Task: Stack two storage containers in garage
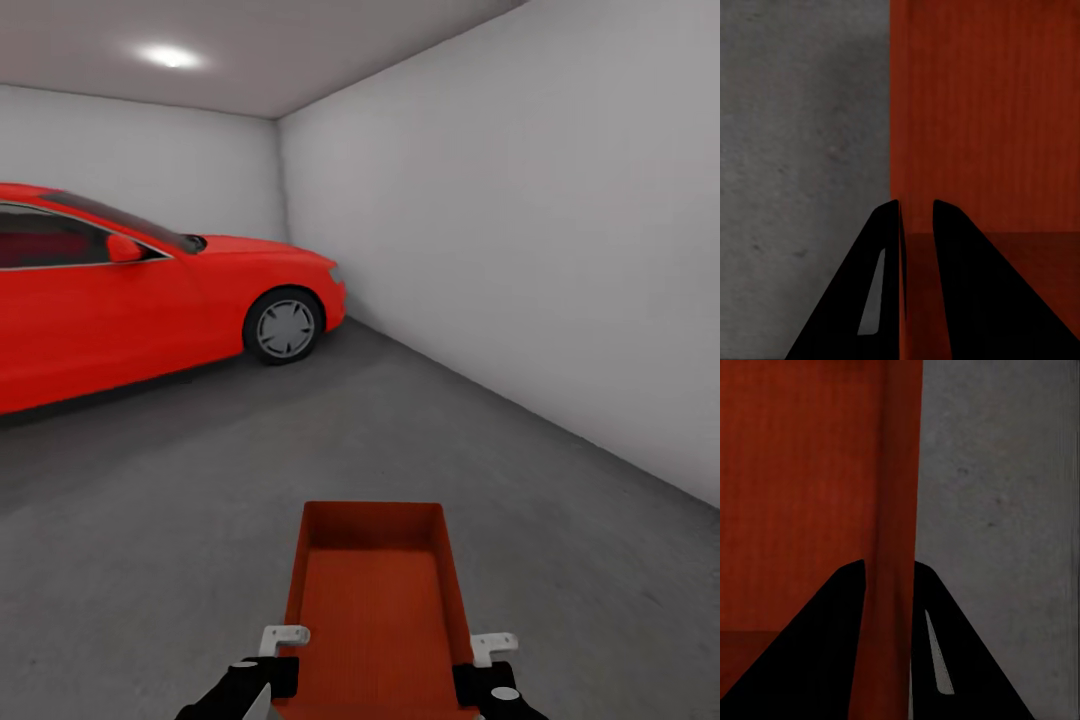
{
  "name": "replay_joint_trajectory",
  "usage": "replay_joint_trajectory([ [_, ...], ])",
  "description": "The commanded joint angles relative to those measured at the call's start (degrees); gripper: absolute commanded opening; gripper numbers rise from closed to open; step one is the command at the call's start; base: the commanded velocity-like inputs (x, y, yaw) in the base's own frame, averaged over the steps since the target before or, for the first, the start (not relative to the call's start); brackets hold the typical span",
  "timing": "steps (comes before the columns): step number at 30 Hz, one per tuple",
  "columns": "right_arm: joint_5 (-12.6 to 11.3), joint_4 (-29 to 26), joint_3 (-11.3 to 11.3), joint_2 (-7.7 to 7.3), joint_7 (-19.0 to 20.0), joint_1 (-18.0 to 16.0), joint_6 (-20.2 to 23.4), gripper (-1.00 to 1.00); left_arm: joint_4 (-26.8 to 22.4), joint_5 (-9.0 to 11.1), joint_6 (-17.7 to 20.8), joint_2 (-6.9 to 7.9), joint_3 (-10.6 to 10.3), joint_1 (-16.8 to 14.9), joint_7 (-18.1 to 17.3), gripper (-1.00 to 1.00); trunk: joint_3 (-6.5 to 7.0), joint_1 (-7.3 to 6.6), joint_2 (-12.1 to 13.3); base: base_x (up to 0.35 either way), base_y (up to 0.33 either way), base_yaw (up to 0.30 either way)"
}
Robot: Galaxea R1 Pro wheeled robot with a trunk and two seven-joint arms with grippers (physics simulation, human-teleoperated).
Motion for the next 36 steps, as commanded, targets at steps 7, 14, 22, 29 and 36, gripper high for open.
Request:
replay_joint_trajectory([
  [7,-1.33,0.31,0.00,0.03,-0.93,-0.04,0.57,-1.00,-0.31,-0.68,-3.45,-0.03,-0.09,-0.01,0.46,-1.00,-0.06,0.03,-0.03,0.323,0.000,-0.261],
  [14,-1.34,0.30,0.00,0.04,-0.93,-0.04,0.57,-1.00,-0.31,-0.68,-3.44,-0.03,-0.09,-0.01,0.46,-1.00,-0.06,0.03,-0.03,0.323,0.000,-0.261],
  [22,-1.33,0.31,0.00,0.02,-0.90,-0.04,0.57,-1.00,-0.31,-0.68,-3.45,-0.03,-0.09,-0.01,0.46,-1.00,-0.06,0.03,-0.03,0.323,0.000,-0.261],
  [29,-1.31,0.30,0.00,0.03,-0.92,-0.04,0.57,-1.00,-0.31,-0.68,-3.44,-0.03,-0.09,-0.01,0.46,-1.00,-0.06,0.03,-0.03,0.323,0.000,-0.261],
  [36,-1.34,0.30,0.00,0.03,-0.93,-0.04,0.57,-1.00,-0.27,-0.68,-3.44,-0.03,-0.09,-0.01,0.46,-1.00,-0.06,0.03,-0.03,0.323,0.000,-0.261],
])
